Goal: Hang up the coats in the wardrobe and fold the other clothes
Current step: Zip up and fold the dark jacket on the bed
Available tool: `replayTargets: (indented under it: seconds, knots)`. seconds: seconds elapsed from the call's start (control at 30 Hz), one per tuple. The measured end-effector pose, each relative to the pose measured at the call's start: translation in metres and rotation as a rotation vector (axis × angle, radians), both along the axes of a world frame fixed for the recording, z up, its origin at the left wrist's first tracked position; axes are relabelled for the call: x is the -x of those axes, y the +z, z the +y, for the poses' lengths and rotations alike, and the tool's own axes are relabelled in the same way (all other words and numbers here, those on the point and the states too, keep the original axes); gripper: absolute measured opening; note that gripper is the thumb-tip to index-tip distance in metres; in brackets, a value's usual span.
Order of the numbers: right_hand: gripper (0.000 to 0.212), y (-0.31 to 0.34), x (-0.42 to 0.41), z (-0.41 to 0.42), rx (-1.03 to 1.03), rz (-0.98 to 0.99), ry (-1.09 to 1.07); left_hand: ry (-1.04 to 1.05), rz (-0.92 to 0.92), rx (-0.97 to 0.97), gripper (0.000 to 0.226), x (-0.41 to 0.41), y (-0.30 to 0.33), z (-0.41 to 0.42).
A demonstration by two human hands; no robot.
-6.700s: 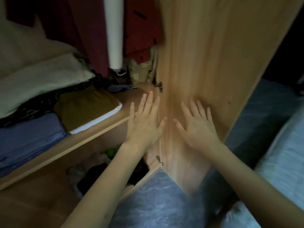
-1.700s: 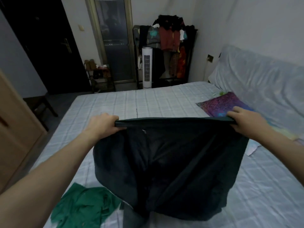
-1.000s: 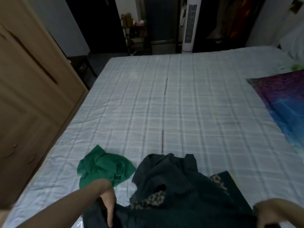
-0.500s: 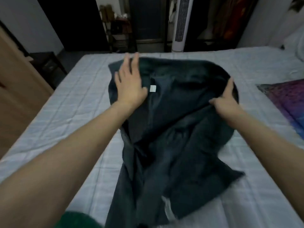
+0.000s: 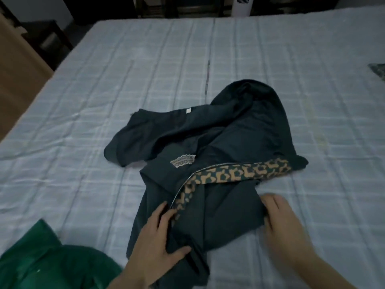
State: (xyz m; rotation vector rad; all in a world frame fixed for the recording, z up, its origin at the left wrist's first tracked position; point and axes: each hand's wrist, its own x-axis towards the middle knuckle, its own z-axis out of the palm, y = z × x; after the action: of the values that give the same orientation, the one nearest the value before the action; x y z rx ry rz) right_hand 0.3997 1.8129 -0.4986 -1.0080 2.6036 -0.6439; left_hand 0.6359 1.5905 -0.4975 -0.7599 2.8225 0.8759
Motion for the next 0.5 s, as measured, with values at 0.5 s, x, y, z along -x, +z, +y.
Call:
replayTargets:
  seconds: [0.5]
  knots:
    - [0.047, 0.044, -0.013, -0.062, -0.456, 0.023, 0.286, -0.298, -0.113, 0.139, 0.097, -0.058, 0.025, -0.007]
